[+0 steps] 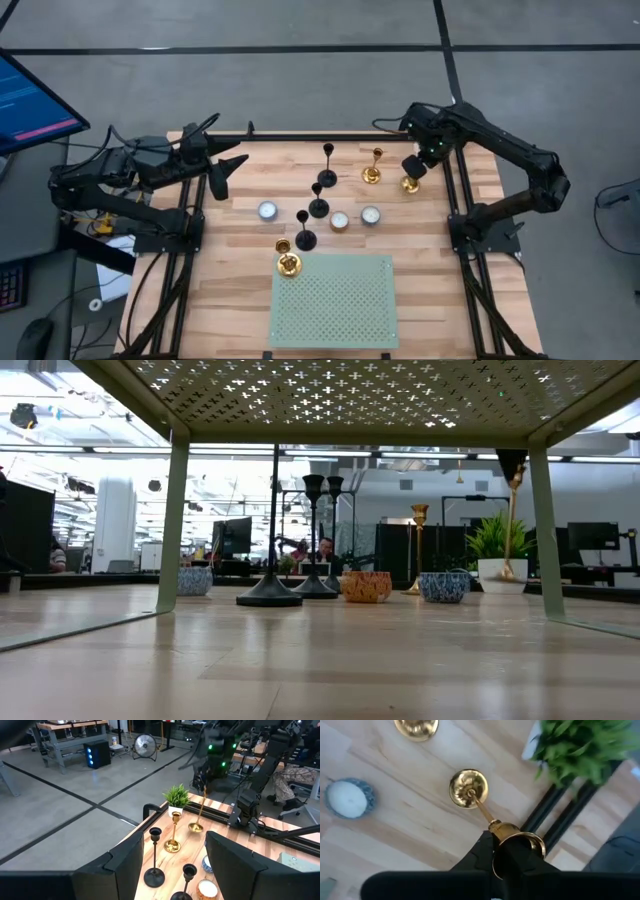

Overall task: Pick & Place candle stick holders
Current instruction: Put the right gold candle holder on the shelf aligned with the other gold candle holder

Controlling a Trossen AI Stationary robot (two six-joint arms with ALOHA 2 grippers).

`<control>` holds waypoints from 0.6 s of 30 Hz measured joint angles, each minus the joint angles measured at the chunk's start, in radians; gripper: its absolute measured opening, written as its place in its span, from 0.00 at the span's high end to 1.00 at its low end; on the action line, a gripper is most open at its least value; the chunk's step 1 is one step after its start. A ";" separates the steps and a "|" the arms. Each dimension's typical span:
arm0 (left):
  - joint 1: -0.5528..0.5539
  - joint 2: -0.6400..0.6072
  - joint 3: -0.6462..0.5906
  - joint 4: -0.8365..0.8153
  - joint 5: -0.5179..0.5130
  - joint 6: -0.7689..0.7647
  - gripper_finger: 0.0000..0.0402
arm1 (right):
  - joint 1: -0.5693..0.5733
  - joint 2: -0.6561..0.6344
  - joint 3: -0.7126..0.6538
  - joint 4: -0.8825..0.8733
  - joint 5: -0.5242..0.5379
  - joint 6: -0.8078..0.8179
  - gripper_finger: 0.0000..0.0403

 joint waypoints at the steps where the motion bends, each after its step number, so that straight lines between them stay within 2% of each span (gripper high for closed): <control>1: 0.000 0.000 0.000 0.000 0.000 0.000 0.47 | 0.001 0.000 0.026 -0.023 0.012 -0.006 0.99; 3: 0.000 0.000 0.000 0.000 0.000 0.000 0.47 | 0.001 0.000 0.087 -0.068 0.015 -0.010 0.99; 10: 0.000 0.000 0.000 0.000 0.000 0.000 0.47 | 0.076 -0.001 0.294 -0.057 -0.017 -0.018 1.00; 18: 0.000 0.000 0.000 0.004 0.000 0.000 0.47 | 0.287 0.000 0.459 -0.057 -0.116 -0.006 1.00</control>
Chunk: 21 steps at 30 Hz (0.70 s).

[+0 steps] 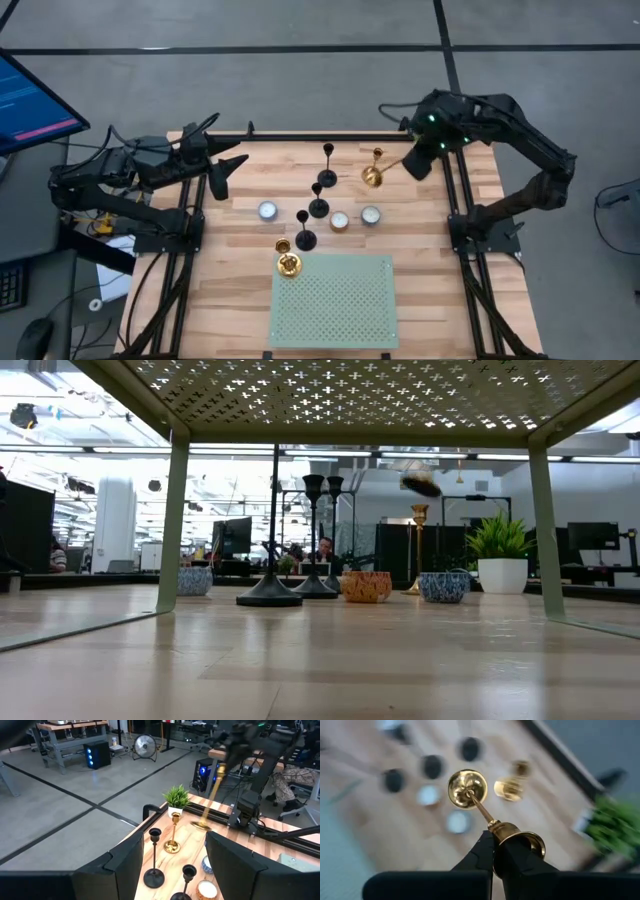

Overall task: Pick & Place candle stick holders
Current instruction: Put the right gold candle holder on the shelf aligned with the other gold candle holder

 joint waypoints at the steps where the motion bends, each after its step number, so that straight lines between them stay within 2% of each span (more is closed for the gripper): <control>1: 0.000 0.000 0.000 0.001 0.000 0.000 0.47 | 0.035 0.000 0.018 0.000 -0.016 0.007 1.00; 7: 0.000 0.000 0.000 0.004 0.000 0.000 0.47 | 0.214 0.000 0.064 0.000 -0.034 0.093 1.00; 14: 0.000 0.000 0.000 0.011 0.000 0.000 0.47 | 0.399 0.028 0.070 0.004 -0.063 -0.003 1.00; 17: 0.000 0.001 0.000 0.012 0.000 -0.003 0.47 | 0.455 0.064 0.071 0.007 -0.062 -0.022 1.00; 21: 0.000 0.003 0.000 0.015 0.000 -0.008 0.47 | 0.501 0.137 0.143 0.000 -0.059 -0.041 1.00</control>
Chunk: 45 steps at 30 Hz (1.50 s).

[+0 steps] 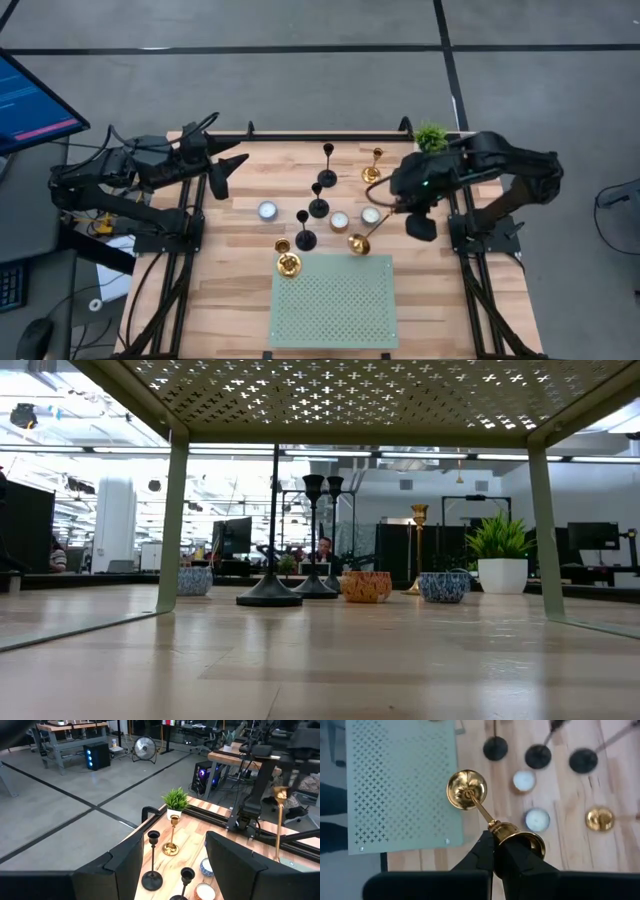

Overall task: Pick & Place candle stick holders
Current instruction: Put the right gold candle holder on the shelf aligned with the other gold candle holder

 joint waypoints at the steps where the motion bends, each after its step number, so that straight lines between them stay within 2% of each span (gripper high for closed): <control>1: 0.000 0.001 0.000 0.000 0.000 -0.003 0.47 | 0.011 0.017 0.025 0.002 0.005 -0.016 1.00; 6: 0.000 0.012 0.000 0.001 0.000 -0.004 0.47 | 0.039 0.072 0.147 0.004 0.054 -0.115 1.00; 11: 0.000 0.019 0.000 0.000 0.000 -0.004 0.47 | 0.042 0.110 0.195 0.000 0.056 -0.205 1.00; 17: 0.000 0.023 0.000 0.002 0.000 -0.004 0.47 | 0.055 0.141 0.205 0.001 0.049 -0.282 1.00; 32: 0.000 0.025 0.000 0.018 0.000 -0.015 0.47 | 0.189 0.158 0.205 0.001 0.079 -0.412 1.00; 45: 0.000 0.036 0.000 0.023 -0.034 -0.023 0.47 | 0.192 0.230 0.205 0.032 0.095 -0.445 1.00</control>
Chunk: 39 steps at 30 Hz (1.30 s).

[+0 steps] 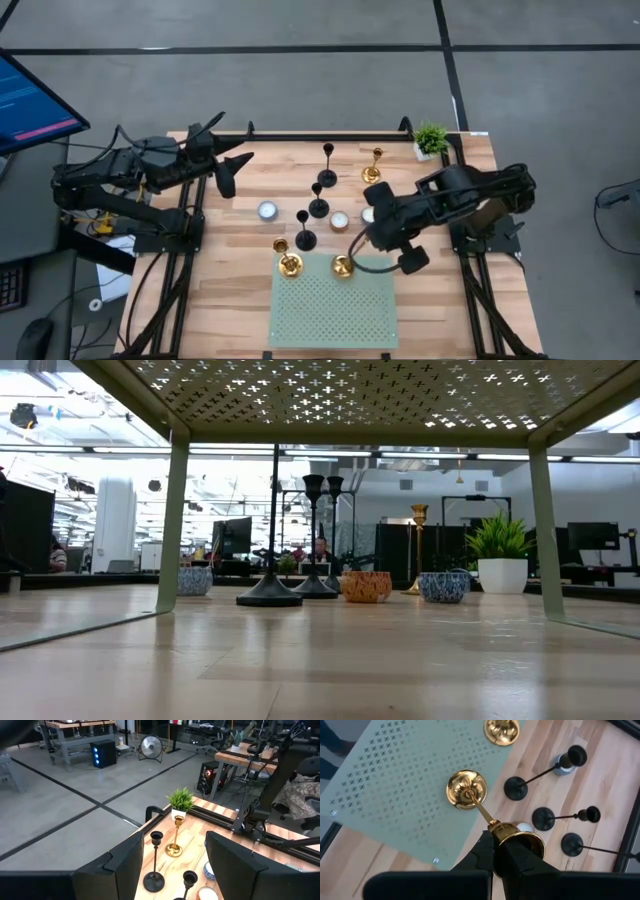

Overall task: Pick & Place candle stick holders
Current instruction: Put the right gold candle holder on the shelf aligned with the other gold candle holder

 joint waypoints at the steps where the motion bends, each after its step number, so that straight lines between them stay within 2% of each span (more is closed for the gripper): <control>1: 0.000 0.000 0.000 -0.001 0.000 0.000 0.47 | -0.001 0.009 0.001 0.006 0.007 0.000 1.00; 12: 0.000 0.000 0.000 0.002 0.000 0.001 0.47 | -0.009 0.025 0.001 0.046 0.017 0.010 0.99; 21: 0.000 0.000 0.000 0.002 0.000 0.001 0.47 | -0.008 0.024 0.001 0.049 0.019 0.011 0.92; 34: 0.000 0.000 0.000 0.002 0.000 0.004 0.47 | -0.005 0.024 0.001 0.051 0.011 0.011 0.96; 39: 0.000 0.000 0.000 0.002 0.000 0.004 0.47 | -0.005 0.024 0.001 0.051 0.010 0.011 0.91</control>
